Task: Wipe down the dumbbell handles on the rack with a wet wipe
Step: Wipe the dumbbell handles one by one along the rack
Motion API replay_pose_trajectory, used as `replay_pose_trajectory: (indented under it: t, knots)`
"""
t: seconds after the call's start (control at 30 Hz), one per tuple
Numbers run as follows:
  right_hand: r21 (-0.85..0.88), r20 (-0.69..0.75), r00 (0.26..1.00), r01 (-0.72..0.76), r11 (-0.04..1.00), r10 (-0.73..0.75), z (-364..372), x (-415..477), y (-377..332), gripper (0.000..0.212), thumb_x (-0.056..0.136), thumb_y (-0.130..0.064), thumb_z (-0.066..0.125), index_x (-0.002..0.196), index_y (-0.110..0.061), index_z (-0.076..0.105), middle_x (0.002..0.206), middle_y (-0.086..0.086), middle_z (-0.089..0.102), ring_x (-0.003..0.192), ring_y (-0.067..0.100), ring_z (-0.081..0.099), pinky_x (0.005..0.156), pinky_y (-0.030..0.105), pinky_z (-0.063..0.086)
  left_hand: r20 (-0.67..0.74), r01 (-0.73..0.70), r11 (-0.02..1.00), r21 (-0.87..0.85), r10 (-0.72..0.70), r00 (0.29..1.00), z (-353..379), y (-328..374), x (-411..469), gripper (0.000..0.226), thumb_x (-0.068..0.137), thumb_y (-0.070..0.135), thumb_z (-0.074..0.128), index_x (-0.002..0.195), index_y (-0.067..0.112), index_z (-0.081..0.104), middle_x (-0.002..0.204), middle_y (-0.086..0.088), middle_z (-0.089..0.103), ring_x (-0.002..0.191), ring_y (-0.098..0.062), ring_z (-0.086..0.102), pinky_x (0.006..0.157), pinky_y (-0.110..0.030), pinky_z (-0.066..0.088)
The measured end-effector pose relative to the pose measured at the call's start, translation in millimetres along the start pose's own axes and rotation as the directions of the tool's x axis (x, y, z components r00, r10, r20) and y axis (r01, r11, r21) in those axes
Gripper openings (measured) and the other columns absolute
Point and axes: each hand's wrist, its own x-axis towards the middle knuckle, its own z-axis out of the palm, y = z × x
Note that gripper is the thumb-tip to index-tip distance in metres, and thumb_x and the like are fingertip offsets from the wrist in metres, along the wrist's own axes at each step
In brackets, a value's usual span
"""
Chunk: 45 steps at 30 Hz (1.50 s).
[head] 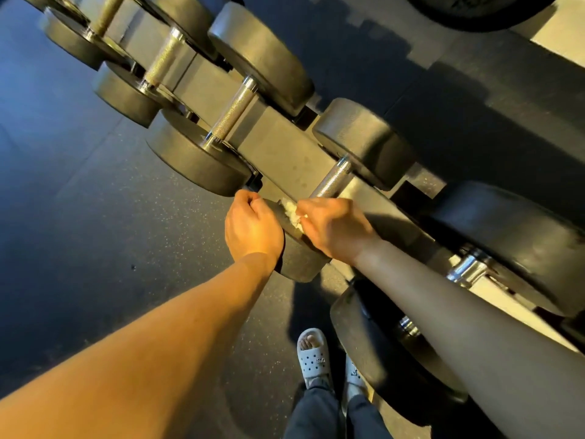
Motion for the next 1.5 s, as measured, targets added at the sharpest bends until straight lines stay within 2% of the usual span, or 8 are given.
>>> replay_pose_trajectory:
  t: [0.13,0.23,0.37,0.6,0.73,1.03,1.23,1.5]
  knots:
    - [-0.476,0.038,0.977,-0.165,0.864,0.208,-13,-9,-3,0.046,0.102,-0.021,0.054,0.114,0.023,0.048,0.128,0.016,0.064,0.121,0.029,0.061,0.105,0.04,0.046,0.001,-0.01,1.0,0.004,0.01,1.0,0,0,1,0.021,0.105,0.019,0.035,0.102,0.021,0.056,0.085,0.004,0.057,0.076,-0.008,0.053,0.071,-0.031,0.043]
    - [0.261,0.021,0.877,-0.469,0.844,0.481,7,-16,-18,0.016,0.103,-0.027,0.054,0.106,-0.012,0.06,0.099,0.007,0.07,0.094,0.022,0.068,0.087,0.037,0.057,-0.006,-0.016,1.0,0.016,0.016,1.0,0,2,0,0.02,0.104,0.019,0.036,0.1,0.023,0.055,0.08,0.008,0.055,0.079,-0.015,0.056,0.072,-0.034,0.048]
    - [0.232,-0.015,0.852,-0.506,0.831,0.523,20,-17,-12,0.014,0.098,-0.03,0.064,0.092,-0.017,0.069,0.092,0.001,0.07,0.089,0.014,0.065,0.08,0.025,0.055,0.002,-0.012,1.0,0.023,0.011,1.0,1,2,0,0.02,0.105,0.02,0.036,0.099,0.024,0.055,0.079,0.013,0.052,0.079,-0.013,0.055,0.076,-0.037,0.052]
    - [0.924,0.054,0.374,-0.37,0.096,0.926,-6,4,-10,0.016,0.092,0.0,0.064,0.086,-0.015,0.065,0.092,0.003,0.068,0.085,0.016,0.07,0.063,0.018,0.057,0.014,-0.018,1.0,0.008,0.018,1.0,-1,2,1,0.019,0.105,0.019,0.035,0.099,0.024,0.053,0.08,0.012,0.052,0.075,-0.005,0.051,0.074,-0.033,0.047]
    - [0.953,0.144,0.37,-0.301,-0.028,0.918,-3,12,-20,0.015,0.093,0.002,0.061,0.088,-0.011,0.066,0.086,0.002,0.065,0.076,0.01,0.062,0.061,0.018,0.052,0.018,-0.006,1.0,0.004,0.006,1.0,0,1,2,0.019,0.104,0.019,0.036,0.099,0.024,0.053,0.082,0.008,0.054,0.078,-0.011,0.054,0.073,-0.033,0.046]
    - [0.448,0.201,0.683,-0.702,0.554,0.702,-5,-5,-33,0.009,0.09,-0.014,0.072,0.088,-0.021,0.066,0.091,-0.003,0.067,0.091,0.014,0.066,0.073,0.023,0.055,0.009,-0.009,1.0,0.004,0.009,1.0,0,0,1,0.017,0.104,0.019,0.037,0.097,0.024,0.052,0.08,0.008,0.053,0.077,-0.011,0.053,0.066,-0.028,0.038]
    - [-0.425,0.024,0.998,-0.041,0.904,0.056,-39,35,-41,0.02,0.1,-0.028,0.054,0.11,-0.015,0.066,0.104,0.003,0.064,0.097,0.019,0.06,0.087,0.034,0.05,0.019,-0.026,0.999,-0.021,0.026,0.999,0,-1,3,0.016,0.1,0.018,0.039,0.091,0.019,0.052,0.081,-0.001,0.056,0.075,-0.019,0.052,0.061,-0.032,0.035]
    - [-0.499,0.647,0.615,-0.106,0.86,0.452,-18,111,-61,0.015,0.1,-0.018,0.058,0.105,-0.004,0.059,0.098,0.013,0.066,0.088,0.028,0.067,0.074,0.036,0.051,0.057,0.013,0.998,-0.068,-0.009,0.998,-2,-1,4,0.016,0.089,0.028,0.035,0.085,0.021,0.049,0.086,0.001,0.055,0.086,-0.026,0.053,0.073,-0.044,0.046]
